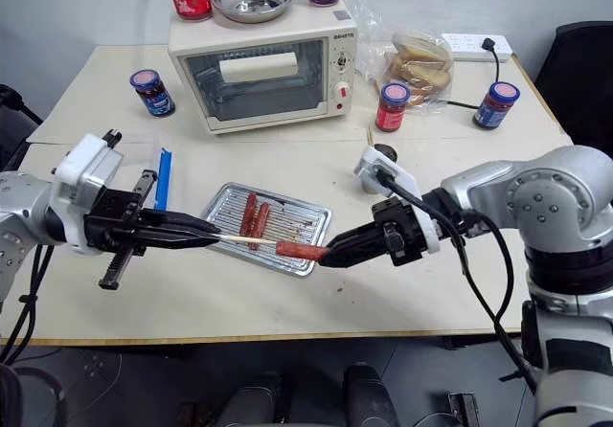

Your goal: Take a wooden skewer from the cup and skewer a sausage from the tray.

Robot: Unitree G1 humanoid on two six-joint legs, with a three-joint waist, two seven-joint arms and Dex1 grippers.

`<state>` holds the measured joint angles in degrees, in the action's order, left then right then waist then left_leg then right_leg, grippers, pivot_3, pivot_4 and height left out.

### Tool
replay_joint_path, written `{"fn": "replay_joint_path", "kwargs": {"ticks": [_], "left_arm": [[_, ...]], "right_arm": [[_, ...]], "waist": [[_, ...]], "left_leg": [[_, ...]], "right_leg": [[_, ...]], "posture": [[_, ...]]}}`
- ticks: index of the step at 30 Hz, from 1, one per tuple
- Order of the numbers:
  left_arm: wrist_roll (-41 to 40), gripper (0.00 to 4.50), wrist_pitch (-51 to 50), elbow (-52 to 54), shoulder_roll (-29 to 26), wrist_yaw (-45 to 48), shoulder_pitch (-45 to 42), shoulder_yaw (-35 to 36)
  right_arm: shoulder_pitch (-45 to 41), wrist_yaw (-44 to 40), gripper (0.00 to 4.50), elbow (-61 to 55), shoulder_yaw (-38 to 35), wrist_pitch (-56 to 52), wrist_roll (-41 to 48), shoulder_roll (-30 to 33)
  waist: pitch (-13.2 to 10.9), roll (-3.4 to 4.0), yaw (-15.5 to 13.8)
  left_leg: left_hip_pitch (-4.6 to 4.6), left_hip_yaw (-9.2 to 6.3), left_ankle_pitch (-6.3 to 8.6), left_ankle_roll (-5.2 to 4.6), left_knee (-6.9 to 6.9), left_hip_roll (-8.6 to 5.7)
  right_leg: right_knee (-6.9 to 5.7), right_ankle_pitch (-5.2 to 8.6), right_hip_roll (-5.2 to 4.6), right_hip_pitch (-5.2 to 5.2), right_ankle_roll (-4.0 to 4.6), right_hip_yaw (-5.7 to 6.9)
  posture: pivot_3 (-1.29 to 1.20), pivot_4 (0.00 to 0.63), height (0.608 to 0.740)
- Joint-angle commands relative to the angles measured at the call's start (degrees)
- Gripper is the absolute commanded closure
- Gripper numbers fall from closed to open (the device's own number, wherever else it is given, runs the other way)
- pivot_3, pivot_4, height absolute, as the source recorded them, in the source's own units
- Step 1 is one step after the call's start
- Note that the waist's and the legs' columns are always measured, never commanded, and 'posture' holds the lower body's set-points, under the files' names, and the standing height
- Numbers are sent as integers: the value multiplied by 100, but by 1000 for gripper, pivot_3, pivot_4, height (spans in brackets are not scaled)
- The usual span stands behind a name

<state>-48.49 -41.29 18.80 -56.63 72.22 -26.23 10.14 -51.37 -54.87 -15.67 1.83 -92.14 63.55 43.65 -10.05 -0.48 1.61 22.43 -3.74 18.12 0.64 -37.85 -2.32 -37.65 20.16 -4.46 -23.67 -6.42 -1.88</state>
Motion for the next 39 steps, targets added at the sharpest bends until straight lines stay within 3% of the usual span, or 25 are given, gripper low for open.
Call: {"fn": "replay_joint_path", "kwargs": {"ticks": [1, 39], "left_arm": [[-52, 4500, 28, 85, -12, 40, -57, 40], [-8, 4500, 20, -46, -55, 201, -178, -25]], "right_arm": [[-157, 50, 4206, -36, -189, 17, 164, -57], [-79, 187, 4206, -15, -141, 183, 182, -10]], "waist": [[0, 0, -2], [0, 0, -1]], "left_leg": [[0, 0, 0, 0, 0, 0], [0, 0, 0, 0, -1, 0]], "right_leg": [[0, 0, 0, 0, 0, 0], [-1, 0, 0, 0, 0, 0]], "posture": [[0, 150, 740], [0, 150, 740]]}}
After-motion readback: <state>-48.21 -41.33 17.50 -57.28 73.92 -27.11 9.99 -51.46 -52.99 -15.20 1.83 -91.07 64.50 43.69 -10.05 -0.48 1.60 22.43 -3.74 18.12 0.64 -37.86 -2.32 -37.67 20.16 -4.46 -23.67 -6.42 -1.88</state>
